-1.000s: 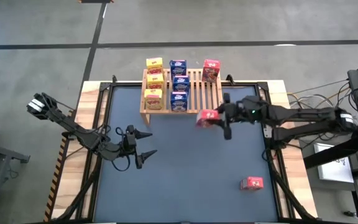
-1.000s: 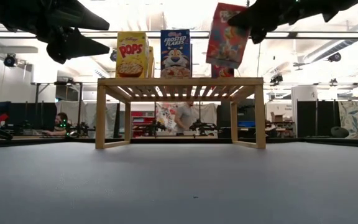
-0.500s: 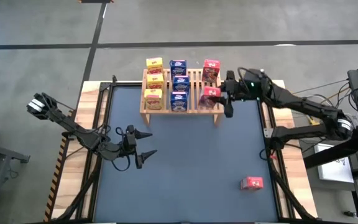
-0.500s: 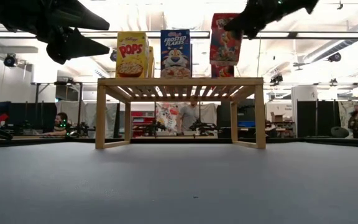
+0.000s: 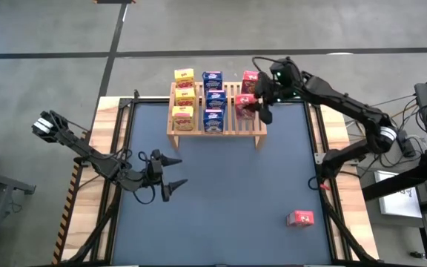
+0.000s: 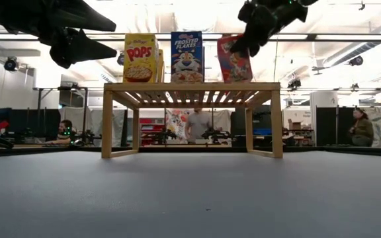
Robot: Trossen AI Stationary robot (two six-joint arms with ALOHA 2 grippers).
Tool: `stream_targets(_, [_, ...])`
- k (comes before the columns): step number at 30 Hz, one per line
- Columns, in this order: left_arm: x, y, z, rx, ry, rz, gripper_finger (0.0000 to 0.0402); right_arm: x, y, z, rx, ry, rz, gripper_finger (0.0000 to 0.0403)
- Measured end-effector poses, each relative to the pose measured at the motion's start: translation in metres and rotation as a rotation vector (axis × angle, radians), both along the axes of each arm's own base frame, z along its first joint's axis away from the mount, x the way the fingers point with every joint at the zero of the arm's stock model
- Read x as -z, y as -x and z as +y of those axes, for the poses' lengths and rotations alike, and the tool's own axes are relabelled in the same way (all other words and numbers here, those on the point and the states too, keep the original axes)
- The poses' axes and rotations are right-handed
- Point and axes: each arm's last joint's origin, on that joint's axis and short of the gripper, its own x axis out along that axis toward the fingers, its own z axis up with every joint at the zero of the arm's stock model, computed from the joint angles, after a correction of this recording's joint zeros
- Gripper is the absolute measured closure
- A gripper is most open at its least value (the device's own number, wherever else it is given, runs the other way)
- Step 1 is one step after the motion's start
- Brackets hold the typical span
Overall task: Stack cereal on shelf
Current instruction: Put the top red cereal box on the shelf aligned with the other red cereal box
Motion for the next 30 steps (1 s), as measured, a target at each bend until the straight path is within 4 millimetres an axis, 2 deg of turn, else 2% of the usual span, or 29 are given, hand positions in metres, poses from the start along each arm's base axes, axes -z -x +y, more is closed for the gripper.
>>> stream_targets(5, [0.000, 0.000, 0.000, 0.003, 0.000, 0.002, 0.0043, 0.006, 0.015, -0.016, 0.026, -0.010, -0.010, 0.0264])
stream_targets(12, [0.000, 0.000, 0.000, 0.002, -0.002, 0.004, 0.0043, -0.003, 0.045, -0.019, 0.006, 0.012, -0.121, 0.0264])
stream_targets(16, [0.000, 0.000, 0.000, 0.001, 0.004, 0.003, 0.0043, 0.002, 0.057, -0.020, -0.008, 0.024, -0.197, 0.0264])
stream_targets(24, [0.000, 0.000, 0.000, -0.005, 0.024, -0.003, 0.0043, 0.033, 0.063, -0.023, -0.001, 0.015, -0.179, 0.0259])
stream_targets(30, [0.001, 0.000, 0.000, -0.006, 0.026, -0.003, 0.0043, 0.040, 0.060, -0.027, -0.005, 0.050, -0.222, 0.0242])
